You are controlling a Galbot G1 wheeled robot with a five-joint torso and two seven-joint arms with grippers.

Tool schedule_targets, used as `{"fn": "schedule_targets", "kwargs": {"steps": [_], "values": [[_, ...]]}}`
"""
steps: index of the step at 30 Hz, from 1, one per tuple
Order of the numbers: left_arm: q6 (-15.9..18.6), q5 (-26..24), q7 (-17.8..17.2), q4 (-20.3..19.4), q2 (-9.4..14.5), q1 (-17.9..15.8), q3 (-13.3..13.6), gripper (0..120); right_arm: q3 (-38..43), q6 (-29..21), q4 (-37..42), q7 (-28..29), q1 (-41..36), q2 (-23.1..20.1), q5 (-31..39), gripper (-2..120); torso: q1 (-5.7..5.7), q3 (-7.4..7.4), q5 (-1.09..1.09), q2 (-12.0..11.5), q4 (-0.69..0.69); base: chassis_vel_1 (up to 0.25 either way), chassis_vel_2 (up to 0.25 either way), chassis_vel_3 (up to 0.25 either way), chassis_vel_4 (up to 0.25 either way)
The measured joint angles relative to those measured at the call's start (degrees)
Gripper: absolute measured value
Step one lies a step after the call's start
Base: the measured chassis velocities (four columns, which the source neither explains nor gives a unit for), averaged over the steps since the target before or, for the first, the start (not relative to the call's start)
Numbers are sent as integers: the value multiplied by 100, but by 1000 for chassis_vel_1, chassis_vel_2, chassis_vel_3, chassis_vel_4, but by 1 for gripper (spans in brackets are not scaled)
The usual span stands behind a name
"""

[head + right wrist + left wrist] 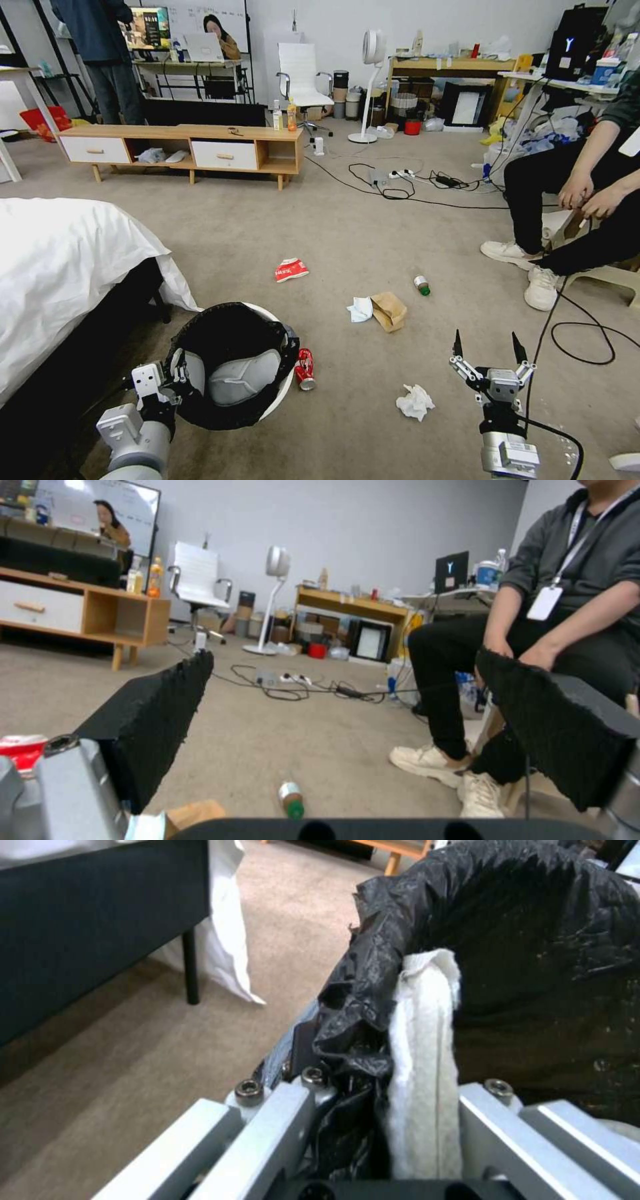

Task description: Pick up the trash bin and place the garbage on the floor into it.

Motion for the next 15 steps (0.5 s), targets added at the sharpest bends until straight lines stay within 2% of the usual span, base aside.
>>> {"fn": "schedule_targets", "kwargs": {"steps": [7, 11, 15], "values": [[-8, 2, 1, 0, -1, -12, -1, 6, -1, 14, -7, 21, 18, 3, -1, 100, 1, 1, -3, 0, 0, -176, 186, 167, -183], [-12, 2, 1, 0, -1, -13, -16, 6, -11, 36, -21, 26, 27, 4, 1, 100, 1, 1, -2, 0, 0, -112, 120, 97, -91], [-14, 0, 1, 0, -1, -11, -27, 6, -24, -1, -26, 47, 24, -31, 17, 100, 0, 0, -1, 0, 0, 0, 0, 0, 0]]}}
